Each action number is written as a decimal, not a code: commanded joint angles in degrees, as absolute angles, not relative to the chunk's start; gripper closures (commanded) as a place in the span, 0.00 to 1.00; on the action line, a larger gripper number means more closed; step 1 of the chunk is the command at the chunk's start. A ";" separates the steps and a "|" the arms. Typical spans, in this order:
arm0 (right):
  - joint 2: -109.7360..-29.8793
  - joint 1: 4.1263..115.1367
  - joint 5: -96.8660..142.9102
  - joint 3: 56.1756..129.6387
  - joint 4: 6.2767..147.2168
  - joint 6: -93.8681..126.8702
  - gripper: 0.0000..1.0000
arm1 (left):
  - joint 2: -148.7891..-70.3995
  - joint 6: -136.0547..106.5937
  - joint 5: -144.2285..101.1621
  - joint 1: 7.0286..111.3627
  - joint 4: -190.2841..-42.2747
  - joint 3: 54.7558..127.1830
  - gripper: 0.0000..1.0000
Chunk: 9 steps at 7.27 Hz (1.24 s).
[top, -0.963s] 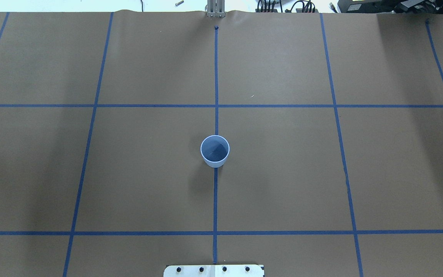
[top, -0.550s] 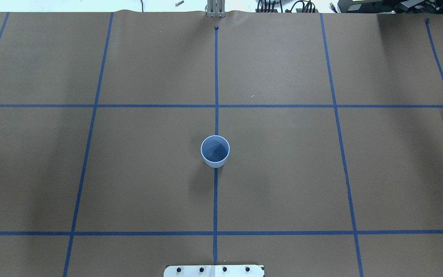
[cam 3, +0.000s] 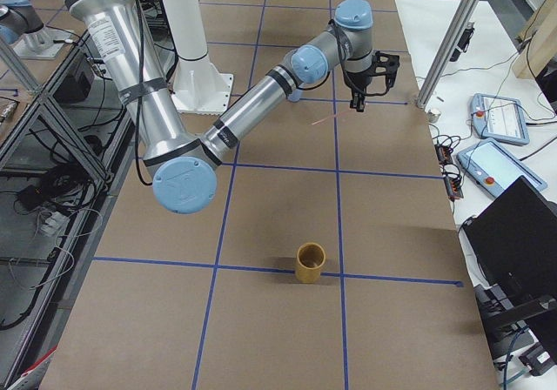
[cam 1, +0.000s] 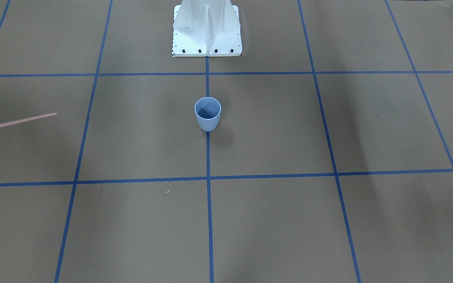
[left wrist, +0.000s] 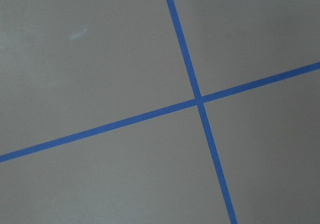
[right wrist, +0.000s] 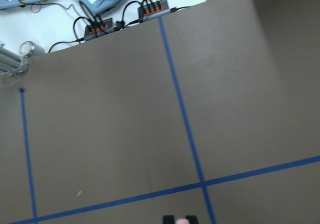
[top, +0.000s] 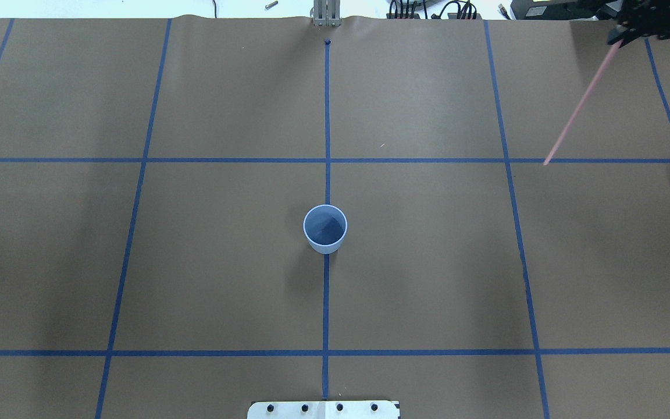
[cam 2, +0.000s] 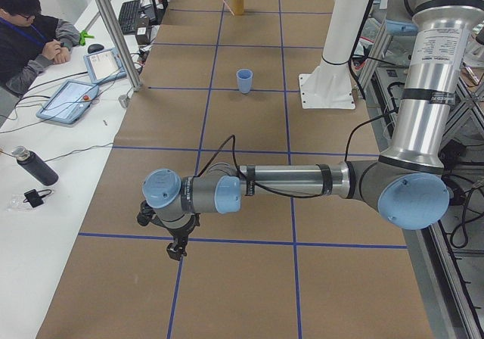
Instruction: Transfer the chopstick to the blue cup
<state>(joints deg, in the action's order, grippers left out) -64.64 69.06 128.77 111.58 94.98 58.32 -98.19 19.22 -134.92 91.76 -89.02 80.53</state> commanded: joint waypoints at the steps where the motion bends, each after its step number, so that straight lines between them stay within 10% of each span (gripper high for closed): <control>1: -57.16 58.31 122.20 112.94 95.27 75.94 1.00 | -98.09 19.07 -134.91 91.85 -89.21 81.73 0.02; 9: -42.63 27.97 88.44 109.00 114.26 96.76 1.00 | -97.91 19.07 -134.91 91.76 -89.30 81.74 0.02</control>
<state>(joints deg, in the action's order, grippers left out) -42.78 30.58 91.31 110.51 114.28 95.90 -97.91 19.07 -134.91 91.76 -89.34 81.72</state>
